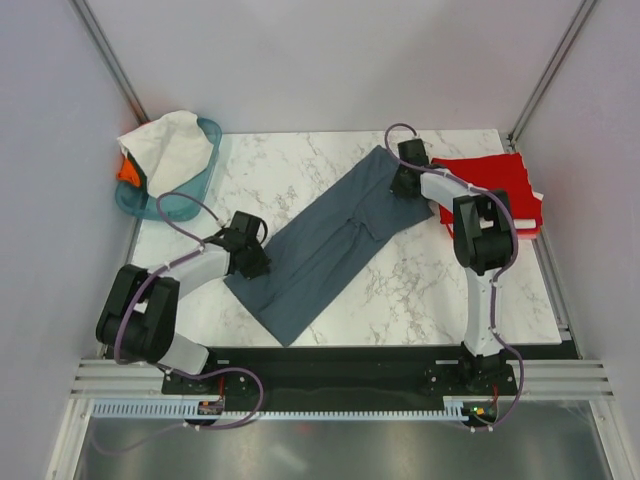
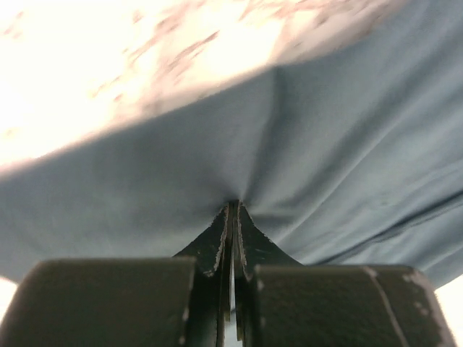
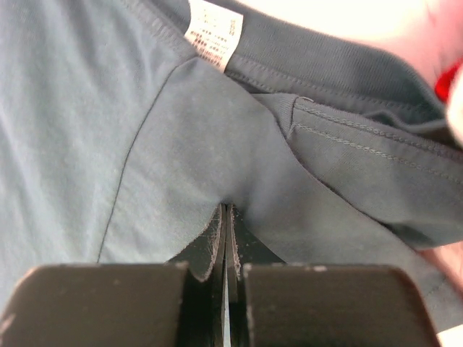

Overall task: Fold and stack the t-shirts
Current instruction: Fold the tshirt

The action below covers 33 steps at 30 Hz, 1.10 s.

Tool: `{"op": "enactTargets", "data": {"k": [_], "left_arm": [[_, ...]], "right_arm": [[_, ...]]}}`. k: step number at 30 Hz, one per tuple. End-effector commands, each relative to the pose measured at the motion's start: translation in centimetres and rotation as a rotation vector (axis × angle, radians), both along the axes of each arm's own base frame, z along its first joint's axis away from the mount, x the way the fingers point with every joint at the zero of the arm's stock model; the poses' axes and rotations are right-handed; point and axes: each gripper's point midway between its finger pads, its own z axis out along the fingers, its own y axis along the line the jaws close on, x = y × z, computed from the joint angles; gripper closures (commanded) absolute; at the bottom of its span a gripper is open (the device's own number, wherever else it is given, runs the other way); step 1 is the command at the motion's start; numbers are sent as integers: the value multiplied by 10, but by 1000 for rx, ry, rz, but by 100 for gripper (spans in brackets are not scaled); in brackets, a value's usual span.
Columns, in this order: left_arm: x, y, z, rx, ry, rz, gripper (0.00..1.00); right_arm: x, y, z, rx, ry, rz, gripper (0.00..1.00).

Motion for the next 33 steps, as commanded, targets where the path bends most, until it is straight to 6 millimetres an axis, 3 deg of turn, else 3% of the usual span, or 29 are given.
{"op": "enactTargets", "data": {"k": [1, 2, 4, 8, 9, 10, 11, 15, 19, 24, 33], "left_arm": [[-31, 21, -1, 44, 43, 91, 98], [-36, 25, -2, 54, 45, 103, 98], [-40, 24, 2, 28, 30, 113, 98], [-60, 13, -6, -3, 64, 91, 98], [-62, 11, -6, -5, 61, 89, 98], [-65, 5, -3, -11, 47, 76, 98], [-70, 5, -5, -11, 48, 77, 98], [-86, -6, -7, -47, 57, 67, 98], [-108, -22, -13, -58, 72, 48, 98], [-128, -40, -23, -45, 103, 21, 98], [-151, -96, -14, -79, 90, -58, 98]], "right_arm": [[-12, -14, -36, -66, 127, 34, 100], [-3, -11, -29, -60, 107, 43, 100], [3, -10, -36, -63, 118, 66, 100], [24, 3, -33, -35, 109, 120, 100], [24, 8, -43, -19, 130, 138, 100], [30, 12, -37, -12, 122, 145, 100], [30, 13, -46, -7, 139, 148, 100], [39, 21, -49, 14, 133, 165, 100], [54, 42, -41, 37, 106, 210, 100], [57, 72, -47, 37, 103, 254, 100], [59, 116, -45, 118, 74, 313, 100]]}}
